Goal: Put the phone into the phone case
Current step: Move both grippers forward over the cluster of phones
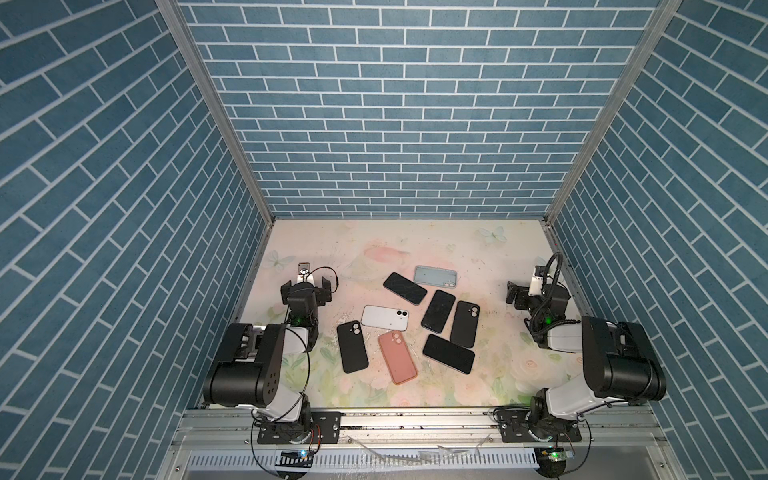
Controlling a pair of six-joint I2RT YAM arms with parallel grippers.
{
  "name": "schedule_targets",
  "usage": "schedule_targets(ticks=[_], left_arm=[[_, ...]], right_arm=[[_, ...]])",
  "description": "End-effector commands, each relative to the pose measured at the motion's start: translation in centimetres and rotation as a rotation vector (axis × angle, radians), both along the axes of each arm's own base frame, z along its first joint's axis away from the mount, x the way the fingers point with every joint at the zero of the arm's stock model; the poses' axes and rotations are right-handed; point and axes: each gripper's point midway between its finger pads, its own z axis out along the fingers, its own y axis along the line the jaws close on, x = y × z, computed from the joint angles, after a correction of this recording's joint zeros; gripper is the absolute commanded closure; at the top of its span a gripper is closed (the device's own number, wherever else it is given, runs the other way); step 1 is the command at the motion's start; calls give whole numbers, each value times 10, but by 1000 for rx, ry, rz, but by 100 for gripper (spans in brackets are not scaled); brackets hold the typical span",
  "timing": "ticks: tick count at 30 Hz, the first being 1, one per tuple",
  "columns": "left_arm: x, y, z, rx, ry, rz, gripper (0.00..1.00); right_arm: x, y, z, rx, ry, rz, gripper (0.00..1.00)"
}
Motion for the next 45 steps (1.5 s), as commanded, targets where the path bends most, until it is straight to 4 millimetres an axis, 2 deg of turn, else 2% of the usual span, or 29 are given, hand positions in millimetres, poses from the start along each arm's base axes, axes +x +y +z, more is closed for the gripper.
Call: schedule_targets(ticks=[1,6,9,12,15,16,18,20,22,23,25,27,29,31,35,39,45], left_arm=[[-2,-1,-3,-5,3,2,0],[-2,-1,-1,-7,-7,2,1],[-5,-6,18,-1,-5,-38,0],[-13,-7,60,-19,-35,-38,0],[-22,-8,116,-80,-107,-33,0],[-23,-9,141,-117,-140,-32,1],[-27,-14,185,-190,-186,-50,0],[-33,-17,218,-299,-205,-42,0],[-40,-15,238,-388,-215,-13,0],[-42,-23,250,-412,-229,-67,0],[-45,-39,271,-449,-264,-164,0],[-49,-56,286,-482,-271,-265,0],[-50,-68,291,-534,-215,-316,0],[-46,-83,286,-593,-129,-369,0],[-35,-117,262,-679,69,-503,1],[-31,-122,232,-624,239,-475,0],[-26,-129,176,-430,462,-420,0]], right_arm=[[6,1,9,-8,-30,6,1],[4,-5,11,-9,-44,-36,1],[-3,-14,26,-18,-77,-91,1],[-9,-20,59,-14,-80,-132,1],[-16,-20,119,99,-178,-175,1],[-19,-21,137,185,-213,-206,1],[-27,-24,158,417,-247,-288,1],[-29,2,191,507,-274,-130,1],[-31,21,213,557,-279,-16,1],[-31,31,224,575,-275,41,1],[-29,42,236,589,-240,106,1],[-28,55,241,588,-182,172,1],[-28,65,244,580,-130,215,1],[-30,72,241,560,-100,228,2],[-38,81,230,509,-52,214,2],[-42,97,215,475,75,229,2],[-40,152,165,368,330,289,3]])
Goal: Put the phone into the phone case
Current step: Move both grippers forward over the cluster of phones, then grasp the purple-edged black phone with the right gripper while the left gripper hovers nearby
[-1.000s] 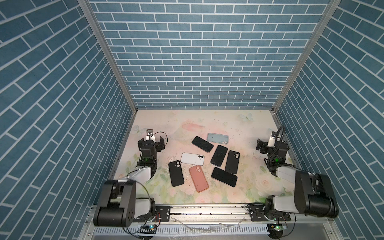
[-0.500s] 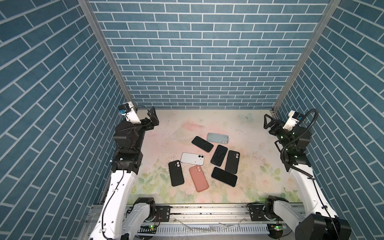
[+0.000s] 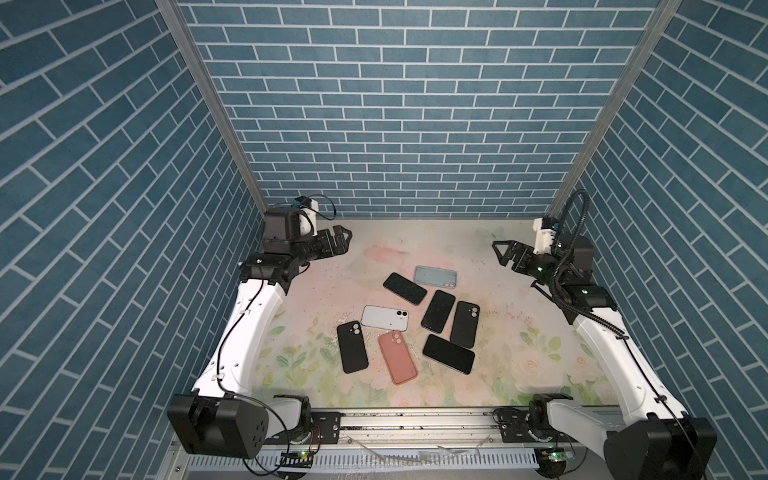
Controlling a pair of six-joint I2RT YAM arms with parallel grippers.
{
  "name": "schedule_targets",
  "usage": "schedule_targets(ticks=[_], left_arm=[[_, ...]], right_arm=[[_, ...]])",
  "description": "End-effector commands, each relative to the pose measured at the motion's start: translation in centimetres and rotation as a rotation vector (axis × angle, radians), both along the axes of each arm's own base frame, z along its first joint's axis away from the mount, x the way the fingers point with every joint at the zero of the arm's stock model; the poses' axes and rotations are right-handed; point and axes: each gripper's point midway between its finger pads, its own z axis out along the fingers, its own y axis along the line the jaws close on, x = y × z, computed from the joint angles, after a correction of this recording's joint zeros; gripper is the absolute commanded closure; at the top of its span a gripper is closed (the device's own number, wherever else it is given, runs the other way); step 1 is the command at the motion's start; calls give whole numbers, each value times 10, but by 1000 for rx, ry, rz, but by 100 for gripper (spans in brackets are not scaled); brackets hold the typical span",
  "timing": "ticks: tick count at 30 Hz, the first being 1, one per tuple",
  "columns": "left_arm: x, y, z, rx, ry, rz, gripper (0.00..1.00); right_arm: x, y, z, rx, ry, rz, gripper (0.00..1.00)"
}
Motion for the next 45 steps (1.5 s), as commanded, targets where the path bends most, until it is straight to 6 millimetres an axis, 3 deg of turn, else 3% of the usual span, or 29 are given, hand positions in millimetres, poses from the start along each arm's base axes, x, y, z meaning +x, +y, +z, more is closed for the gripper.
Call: schedule_targets(ticks=[1,8,14,20,24,30,38,45], left_arm=[[-11,-3,-35,157,125,-57,1],[3,-13,-75,227,298,-106,0],[0,-14,-94,248,362,-70,1],[6,-18,-113,251,408,-91,0],[19,-27,-130,235,456,-120,0],[48,-47,-150,168,514,-152,0],[83,-81,-180,33,562,-239,0],[93,-97,-210,-36,614,-255,0]], right_arm=[[-7,19,-43,-111,164,25,3],[-15,75,-80,-245,248,181,5],[-17,101,-112,-371,314,328,4],[-31,126,-130,-409,405,424,6],[-29,141,-135,-299,479,355,4],[-20,178,-147,-39,582,298,3],[-15,191,-182,-8,647,208,3],[-11,209,-207,6,706,220,3]])
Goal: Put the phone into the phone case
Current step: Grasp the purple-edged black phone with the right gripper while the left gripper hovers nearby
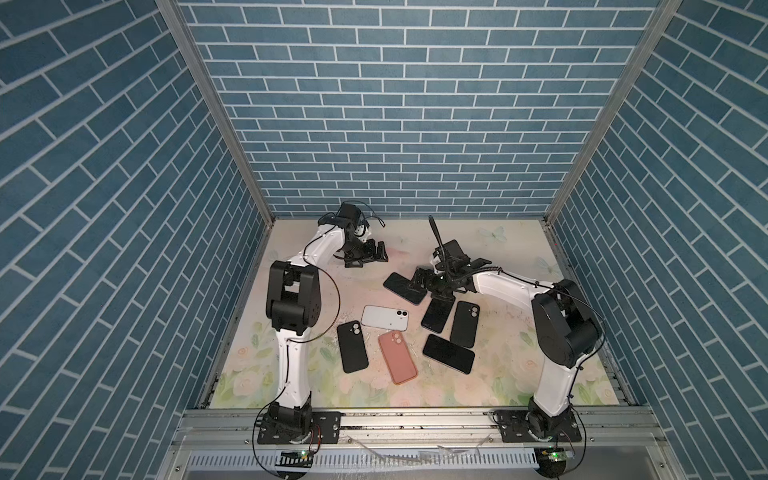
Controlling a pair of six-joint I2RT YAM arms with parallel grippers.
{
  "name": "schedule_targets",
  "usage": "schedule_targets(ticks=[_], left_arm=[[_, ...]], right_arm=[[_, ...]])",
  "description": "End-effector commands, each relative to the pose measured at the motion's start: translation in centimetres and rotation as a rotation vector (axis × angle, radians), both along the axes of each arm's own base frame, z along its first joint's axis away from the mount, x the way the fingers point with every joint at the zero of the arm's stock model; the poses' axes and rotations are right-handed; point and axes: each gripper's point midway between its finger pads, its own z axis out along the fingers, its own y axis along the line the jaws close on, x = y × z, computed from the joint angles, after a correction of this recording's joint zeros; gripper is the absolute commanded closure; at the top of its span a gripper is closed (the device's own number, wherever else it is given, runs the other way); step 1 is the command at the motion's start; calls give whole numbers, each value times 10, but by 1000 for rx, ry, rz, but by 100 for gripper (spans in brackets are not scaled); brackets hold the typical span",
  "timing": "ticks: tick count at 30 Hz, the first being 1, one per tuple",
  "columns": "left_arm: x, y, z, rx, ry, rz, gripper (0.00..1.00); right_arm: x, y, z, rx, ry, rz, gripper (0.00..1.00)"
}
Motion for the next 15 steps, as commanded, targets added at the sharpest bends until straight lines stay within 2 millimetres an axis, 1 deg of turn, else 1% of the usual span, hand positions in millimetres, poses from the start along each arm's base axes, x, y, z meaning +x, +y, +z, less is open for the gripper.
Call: schedule_targets(ticks=[1,3,7,10,15], left_arm=[[6,-16,0,-62,5,-14,0],[6,-18,-8,-60,19,-19,0],[8,-27,-17,-73,35,-26,1],[8,-34,-20,-81,34,-40,0],[7,-40,-32,-90,58,-44,1]], right_arm=[[5,13,0,30,18,-31,3],[4,11,-6,13,25,-39,3],[4,12,-17,1,40,-43,3],[7,17,-20,9,50,-35,3],[10,20,-26,7,56,-33,3]])
